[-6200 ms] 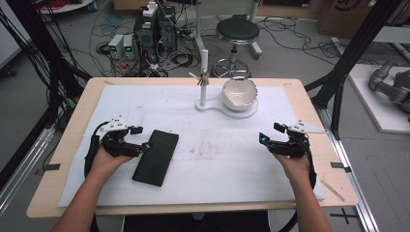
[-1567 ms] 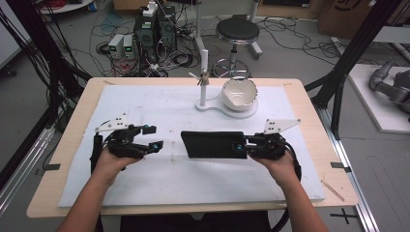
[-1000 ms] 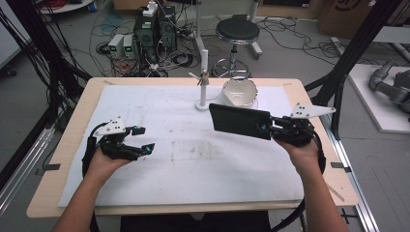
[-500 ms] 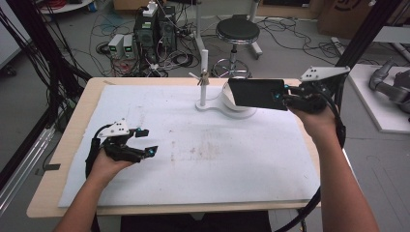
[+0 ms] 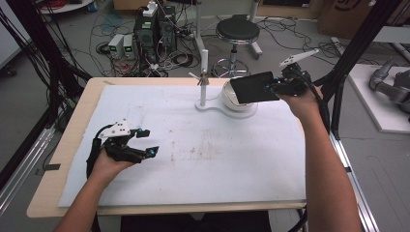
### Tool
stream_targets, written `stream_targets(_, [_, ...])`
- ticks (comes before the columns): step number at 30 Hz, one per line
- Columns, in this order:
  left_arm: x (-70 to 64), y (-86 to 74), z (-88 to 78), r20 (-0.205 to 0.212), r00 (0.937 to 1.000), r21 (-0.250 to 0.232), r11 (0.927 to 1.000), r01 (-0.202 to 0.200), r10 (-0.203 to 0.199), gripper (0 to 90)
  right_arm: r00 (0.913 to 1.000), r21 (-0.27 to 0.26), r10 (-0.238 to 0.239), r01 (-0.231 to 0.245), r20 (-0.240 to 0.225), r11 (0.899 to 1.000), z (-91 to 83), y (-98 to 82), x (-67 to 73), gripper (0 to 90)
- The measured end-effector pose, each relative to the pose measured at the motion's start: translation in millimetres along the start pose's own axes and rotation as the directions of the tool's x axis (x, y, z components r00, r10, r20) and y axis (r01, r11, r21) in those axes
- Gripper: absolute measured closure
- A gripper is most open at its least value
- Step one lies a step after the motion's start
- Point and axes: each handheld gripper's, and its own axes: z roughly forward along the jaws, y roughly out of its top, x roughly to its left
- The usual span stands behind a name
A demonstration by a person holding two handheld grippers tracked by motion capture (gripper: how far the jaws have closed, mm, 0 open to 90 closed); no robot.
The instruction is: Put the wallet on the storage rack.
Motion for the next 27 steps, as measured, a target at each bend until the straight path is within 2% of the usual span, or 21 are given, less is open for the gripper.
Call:
stream_targets(7, [-3.8, 2.1, 2.9, 0.019, 0.9996, 0.011, 0.9997, -0.02, 0.02, 22.5, 0.9996, 0.036, 0.018, -0.017, -0.022, 0.999, 26.6, 2.6, -4.9, 76.2])
stream_targets(11, [-7.4, 2.1, 4.2, 0.024, 0.9994, 0.018, 0.9996, -0.024, 0.024, 22.5, 0.9975, 0.034, 0.06, -0.059, -0.038, 0.998, 31.3, 1.1, -13.5, 76.2])
stream_targets(13, [-7.9, 2.1, 5.0, 0.027, 0.9993, 0.018, 0.9995, -0.026, 0.026, 22.5, 0.998, 0.063, 0.06, -0.058, -0.019, 0.996, 33.7, -0.8, -15.8, 76.2])
stream_targets(14, [-7.7, 2.2, 5.3, 0.03, 0.9992, 0.02, 0.9994, -0.029, 0.029, 22.5, 0.997, 0.063, 0.072, -0.07, -0.027, 0.996, 34.4, -1.5, -17.0, 76.2])
stream_targets(18, [-7.8, 2.2, 6.9, 0.03, 0.9993, 0.02, 0.9995, -0.022, 0.022, 22.5, 0.9975, 0.061, 0.063, -0.062, -0.03, 0.996, 39.3, -0.4, -16.8, 76.2])
stream_targets(21, [-8.5, 2.3, 6.5, 0.03, 0.9992, 0.02, 0.9994, -0.027, 0.027, 22.5, 0.9966, 0.069, 0.075, -0.072, -0.036, 0.995, 46.5, 0.2, -16.6, 76.2])
stream_targets(27, [-8.6, 2.1, 6.3, 0.03, 0.9993, 0.016, 0.9996, -0.022, 0.021, 22.5, 0.9921, 0.025, 0.117, -0.116, -0.046, 0.993, 51.4, 0.2, -18.9, 74.0])
